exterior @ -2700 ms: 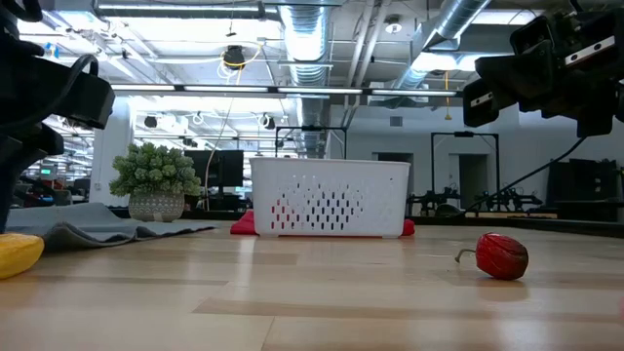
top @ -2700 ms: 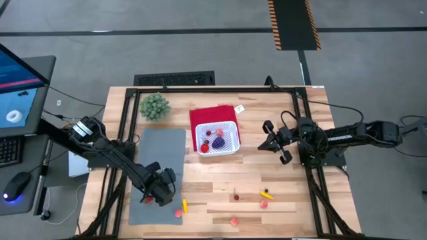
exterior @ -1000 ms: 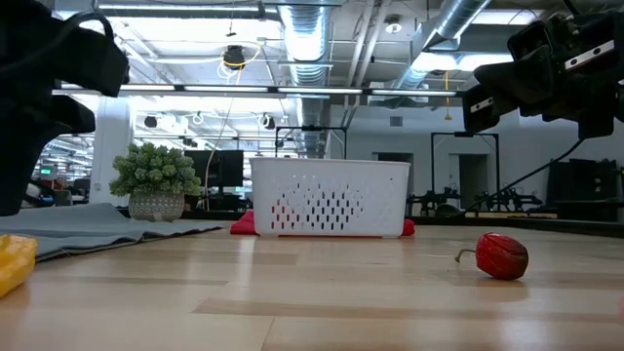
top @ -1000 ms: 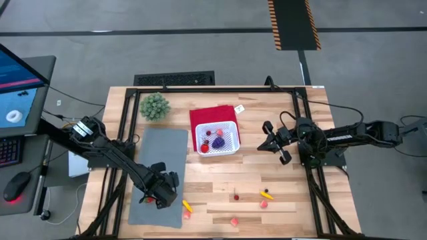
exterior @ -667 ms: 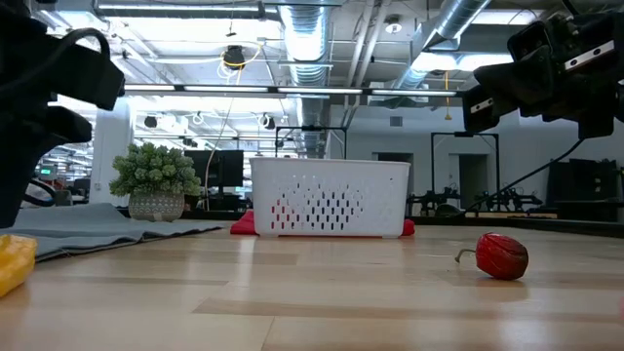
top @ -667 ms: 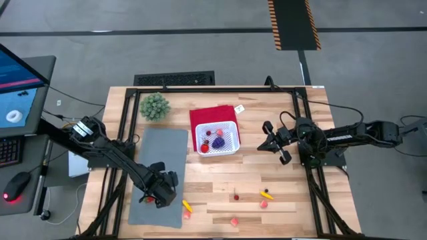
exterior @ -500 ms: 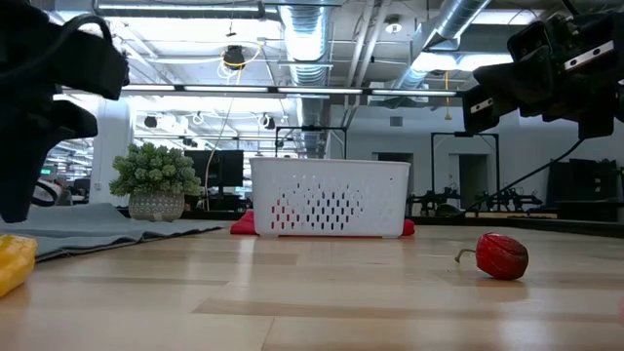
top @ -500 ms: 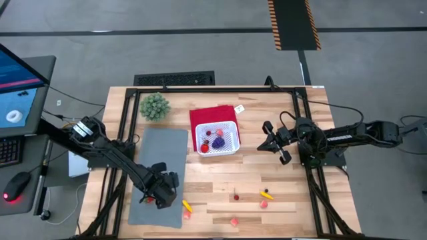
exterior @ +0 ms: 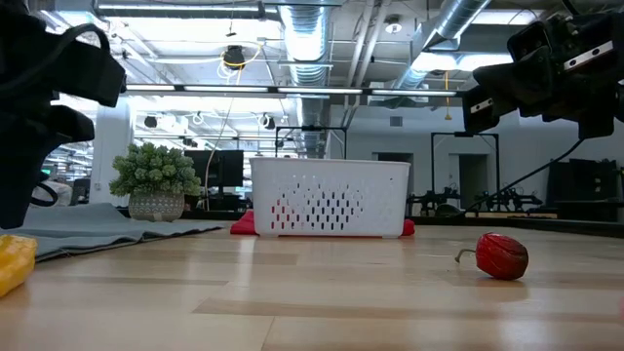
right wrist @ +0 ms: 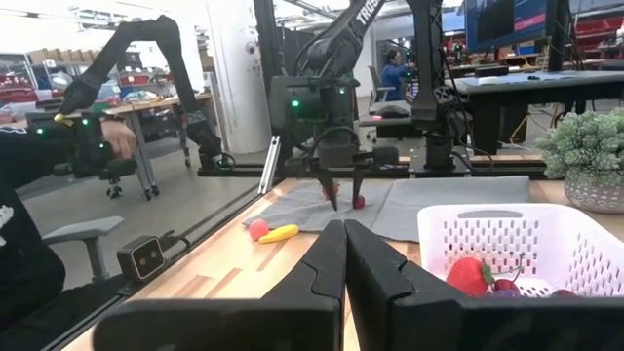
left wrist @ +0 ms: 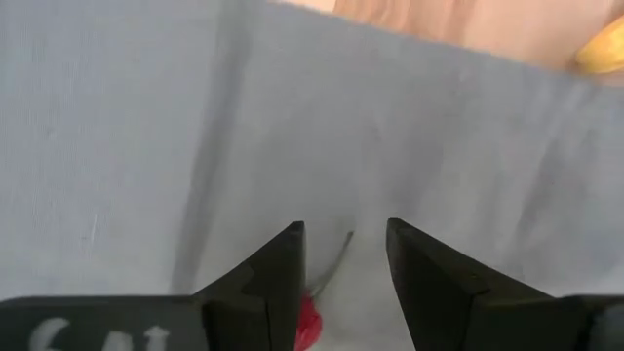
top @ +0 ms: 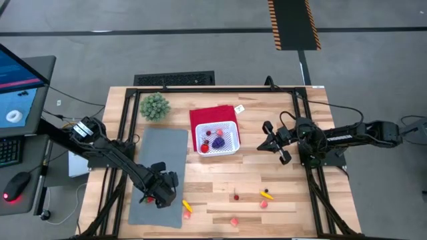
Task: Pick and placing Produce into tupperware
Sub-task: Put the red cherry into the white bin
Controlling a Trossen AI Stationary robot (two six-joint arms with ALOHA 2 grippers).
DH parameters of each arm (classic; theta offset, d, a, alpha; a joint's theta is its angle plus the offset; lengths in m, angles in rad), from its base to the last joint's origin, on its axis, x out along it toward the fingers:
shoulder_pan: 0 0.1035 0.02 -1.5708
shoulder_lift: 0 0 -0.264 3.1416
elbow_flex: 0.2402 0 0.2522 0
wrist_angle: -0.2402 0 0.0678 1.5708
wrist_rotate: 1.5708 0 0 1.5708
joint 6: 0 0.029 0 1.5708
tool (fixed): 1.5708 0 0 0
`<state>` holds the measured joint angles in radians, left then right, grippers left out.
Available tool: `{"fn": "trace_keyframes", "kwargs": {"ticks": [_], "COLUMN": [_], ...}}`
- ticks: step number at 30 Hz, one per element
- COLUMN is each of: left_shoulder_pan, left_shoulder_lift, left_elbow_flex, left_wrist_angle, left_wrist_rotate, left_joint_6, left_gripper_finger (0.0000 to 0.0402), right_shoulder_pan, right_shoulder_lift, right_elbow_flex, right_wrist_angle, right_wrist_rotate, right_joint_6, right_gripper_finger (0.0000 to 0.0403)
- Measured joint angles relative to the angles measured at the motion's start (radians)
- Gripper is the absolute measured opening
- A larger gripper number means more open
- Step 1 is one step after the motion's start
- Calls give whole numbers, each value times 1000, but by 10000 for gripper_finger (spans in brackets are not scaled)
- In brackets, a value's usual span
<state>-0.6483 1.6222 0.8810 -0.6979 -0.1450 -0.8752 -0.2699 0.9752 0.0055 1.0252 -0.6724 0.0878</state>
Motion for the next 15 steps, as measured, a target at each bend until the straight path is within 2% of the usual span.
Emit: {"fn": "trace_keyframes", "kwargs": {"ticks": [15], "left_shoulder_pan": [-2], "left_shoulder_lift": [-2], "left_elbow_flex": [-60], "left_wrist_angle": [67], "left_wrist_rotate": [12], "left_joint_6": [-48], "left_gripper_finger": [137], "right_shoulder_pan": [0], "right_shoulder_lift": [0], "right_elbow_flex": [0], "right_wrist_angle": [0], "right_wrist_rotate": [0], "right_joint_6": [0], "right_gripper_finger": [30]}}
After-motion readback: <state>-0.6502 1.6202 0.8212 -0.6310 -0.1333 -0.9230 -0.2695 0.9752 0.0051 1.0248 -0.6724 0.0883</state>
